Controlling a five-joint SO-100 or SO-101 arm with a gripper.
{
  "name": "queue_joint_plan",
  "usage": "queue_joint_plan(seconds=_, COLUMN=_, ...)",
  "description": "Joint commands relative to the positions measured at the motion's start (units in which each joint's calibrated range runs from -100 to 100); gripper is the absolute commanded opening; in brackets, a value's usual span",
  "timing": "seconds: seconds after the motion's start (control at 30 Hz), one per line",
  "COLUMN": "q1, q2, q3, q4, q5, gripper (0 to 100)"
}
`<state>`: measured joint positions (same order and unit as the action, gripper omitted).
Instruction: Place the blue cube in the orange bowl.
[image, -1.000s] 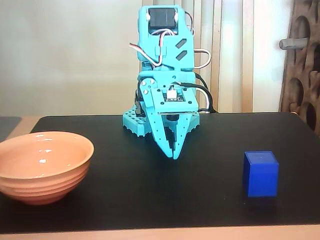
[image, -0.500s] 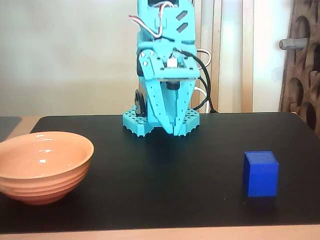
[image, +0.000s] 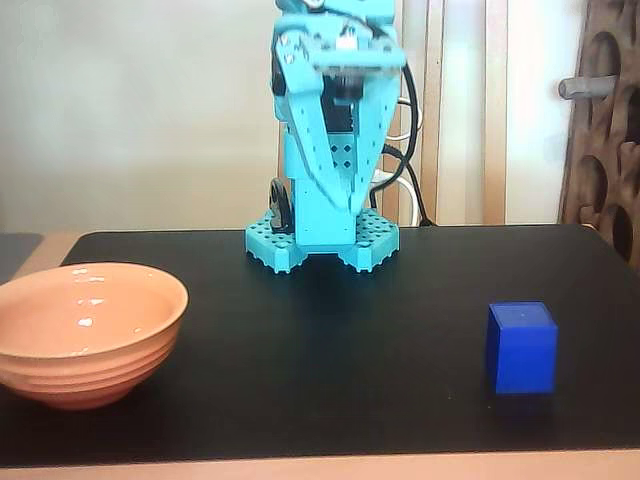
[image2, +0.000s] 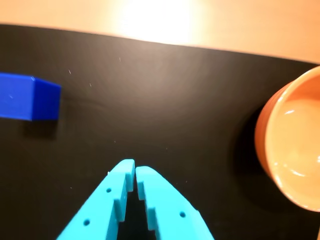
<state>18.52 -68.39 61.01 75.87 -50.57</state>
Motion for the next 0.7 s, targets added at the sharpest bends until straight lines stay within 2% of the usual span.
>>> queue_joint_plan(seconds=0.0, q1=0.4, q2=3.7, q3=-12.1, q4=0.3, q5=-0.2, gripper=0)
queue_joint_plan(seconds=0.3, q1=-5.3, q2=6.8, q3=-16.6, q4=-0.3, q5=-3.4, gripper=0)
queue_joint_plan(seconds=0.47, q1=-10.6, q2=7.0, q3=-16.1, q4=-0.4, q5=-6.6, gripper=0)
queue_joint_plan(seconds=0.57, q1=-15.0, q2=9.4, q3=-15.9, q4=-0.6, q5=-10.4, gripper=0)
queue_joint_plan(seconds=0.67, q1=-17.6, q2=13.7, q3=-16.4, q4=-5.7, q5=-12.1, gripper=0)
